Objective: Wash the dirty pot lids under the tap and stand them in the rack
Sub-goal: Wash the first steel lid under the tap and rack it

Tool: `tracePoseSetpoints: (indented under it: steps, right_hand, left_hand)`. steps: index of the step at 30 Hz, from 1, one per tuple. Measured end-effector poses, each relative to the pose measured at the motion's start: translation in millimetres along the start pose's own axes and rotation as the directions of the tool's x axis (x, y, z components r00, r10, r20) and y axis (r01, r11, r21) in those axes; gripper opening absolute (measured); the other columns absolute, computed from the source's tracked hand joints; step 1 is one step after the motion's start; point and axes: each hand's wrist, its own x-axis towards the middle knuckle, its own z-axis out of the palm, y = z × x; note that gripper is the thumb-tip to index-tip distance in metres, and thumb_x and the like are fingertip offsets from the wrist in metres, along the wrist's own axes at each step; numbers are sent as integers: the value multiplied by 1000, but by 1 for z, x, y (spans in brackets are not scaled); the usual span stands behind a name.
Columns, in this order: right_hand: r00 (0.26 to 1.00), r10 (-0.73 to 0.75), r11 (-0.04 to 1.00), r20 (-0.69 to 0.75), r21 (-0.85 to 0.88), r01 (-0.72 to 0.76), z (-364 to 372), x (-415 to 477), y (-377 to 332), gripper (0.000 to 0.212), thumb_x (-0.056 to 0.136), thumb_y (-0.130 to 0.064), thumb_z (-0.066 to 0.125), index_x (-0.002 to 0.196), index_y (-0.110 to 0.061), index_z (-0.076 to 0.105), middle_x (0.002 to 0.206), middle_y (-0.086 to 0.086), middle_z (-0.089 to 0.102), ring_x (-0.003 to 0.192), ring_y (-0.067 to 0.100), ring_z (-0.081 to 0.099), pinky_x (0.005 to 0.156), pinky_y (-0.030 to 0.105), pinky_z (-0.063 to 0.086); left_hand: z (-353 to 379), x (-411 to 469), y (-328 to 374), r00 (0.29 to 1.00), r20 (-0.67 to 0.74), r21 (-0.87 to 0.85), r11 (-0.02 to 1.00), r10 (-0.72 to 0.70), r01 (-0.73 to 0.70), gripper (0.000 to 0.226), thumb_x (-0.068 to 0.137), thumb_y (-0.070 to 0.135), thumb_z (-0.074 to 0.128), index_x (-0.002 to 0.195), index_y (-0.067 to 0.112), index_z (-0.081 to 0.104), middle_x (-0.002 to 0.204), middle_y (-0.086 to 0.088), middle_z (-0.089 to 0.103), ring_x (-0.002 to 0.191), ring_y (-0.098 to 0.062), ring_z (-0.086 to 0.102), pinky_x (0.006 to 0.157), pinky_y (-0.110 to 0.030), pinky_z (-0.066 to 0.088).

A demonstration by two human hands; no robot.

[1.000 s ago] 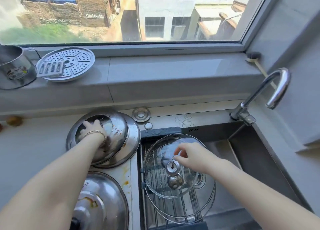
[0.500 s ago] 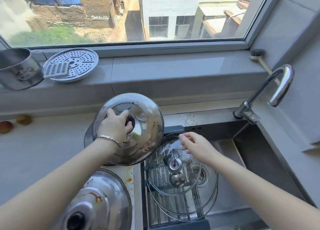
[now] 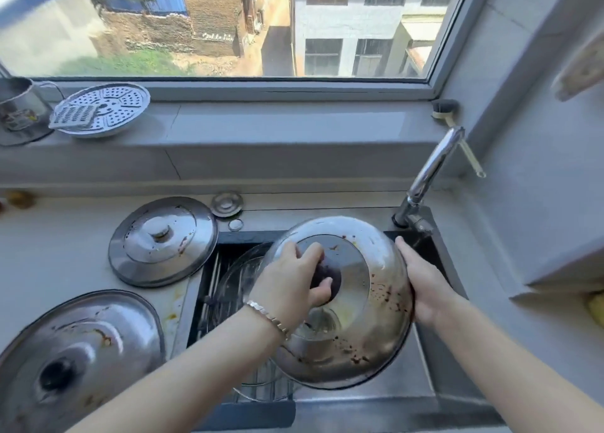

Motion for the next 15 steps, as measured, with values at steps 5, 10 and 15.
tracePoseSetpoints:
  steps: [5,10,15]
  right_hand:
    - [994,14,999,-105,31,-11,-74,1,-31,45,96,-45,41,110,-9,64,106,13,69,91,27,67,71,36,55]
    - [971,19,998,-237,58,-5,-114,5,-48,45,98,-42,36,110,-6,59,100,14,67,80,28,65,78,41,54]
    - [959,7,995,-282,100,22,-117,3,-56,36,99,-38,37,87,-7,51,76,6,56,72,23,59,83,38,52]
  left_hand:
    - [49,4,67,998,-58,-134,991,-35,27,41,90,40,49,124,20,42,109,-1,46,99,-23,55,79,-24,41]
    - [85,-32,113,992,95,-121,990,80,-68,113,57,90,18,147,21,10,156,3,8,143,-11,13,109,-13,7]
    - [118,-42,122,987,-155,11,999,-45,47,79,76,68,42,139,21,35,133,3,53,115,-14,56,89,-21,45]
